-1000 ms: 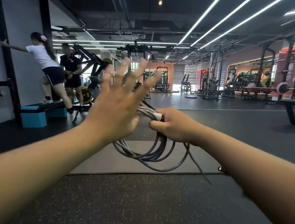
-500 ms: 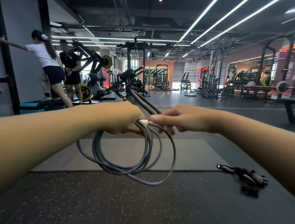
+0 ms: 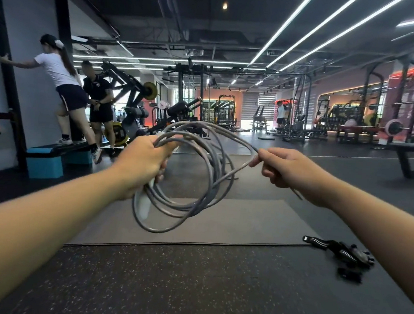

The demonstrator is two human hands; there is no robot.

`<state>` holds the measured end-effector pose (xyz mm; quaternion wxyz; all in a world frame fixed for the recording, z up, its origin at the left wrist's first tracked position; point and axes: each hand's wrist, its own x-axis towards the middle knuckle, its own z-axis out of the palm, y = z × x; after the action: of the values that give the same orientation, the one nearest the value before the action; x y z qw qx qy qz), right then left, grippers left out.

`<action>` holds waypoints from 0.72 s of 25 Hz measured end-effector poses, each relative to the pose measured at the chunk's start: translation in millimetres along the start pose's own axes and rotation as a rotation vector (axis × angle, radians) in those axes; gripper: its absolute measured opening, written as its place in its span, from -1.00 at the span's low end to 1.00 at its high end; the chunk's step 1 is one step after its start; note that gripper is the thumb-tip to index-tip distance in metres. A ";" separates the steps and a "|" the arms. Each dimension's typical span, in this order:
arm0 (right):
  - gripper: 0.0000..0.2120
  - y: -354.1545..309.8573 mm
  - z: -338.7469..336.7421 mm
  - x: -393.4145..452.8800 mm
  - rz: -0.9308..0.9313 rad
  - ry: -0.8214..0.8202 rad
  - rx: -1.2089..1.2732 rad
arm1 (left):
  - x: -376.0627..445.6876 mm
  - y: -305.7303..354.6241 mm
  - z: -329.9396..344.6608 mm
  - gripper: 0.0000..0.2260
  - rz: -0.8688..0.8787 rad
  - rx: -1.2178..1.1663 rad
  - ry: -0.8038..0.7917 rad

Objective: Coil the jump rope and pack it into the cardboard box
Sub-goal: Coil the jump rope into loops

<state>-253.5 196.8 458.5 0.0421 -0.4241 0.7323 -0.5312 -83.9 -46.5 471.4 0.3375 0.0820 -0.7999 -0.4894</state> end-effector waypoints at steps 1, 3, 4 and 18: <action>-0.45 0.3 10.1 0.8 0.029 -0.006 0.122 | -1.2 0.3 9.8 -0.67 -0.012 -0.074 0.062; -0.26 -2.9 32.2 1.0 0.066 -0.056 0.313 | -1.8 3.0 29.1 -0.69 -0.044 -0.154 0.230; -0.19 -5.0 43.7 1.4 0.064 -0.073 0.347 | 0.0 3.3 36.6 -0.69 -0.076 -0.191 0.328; -0.82 -29.5 135.0 15.5 0.091 0.271 0.544 | -10.9 -16.4 62.8 -0.75 -0.363 -0.569 0.788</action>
<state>-177.3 84.0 430.1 0.0799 -0.2892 0.5802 -0.7572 -117.9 -4.1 434.3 0.5319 0.3025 -0.4203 -0.6700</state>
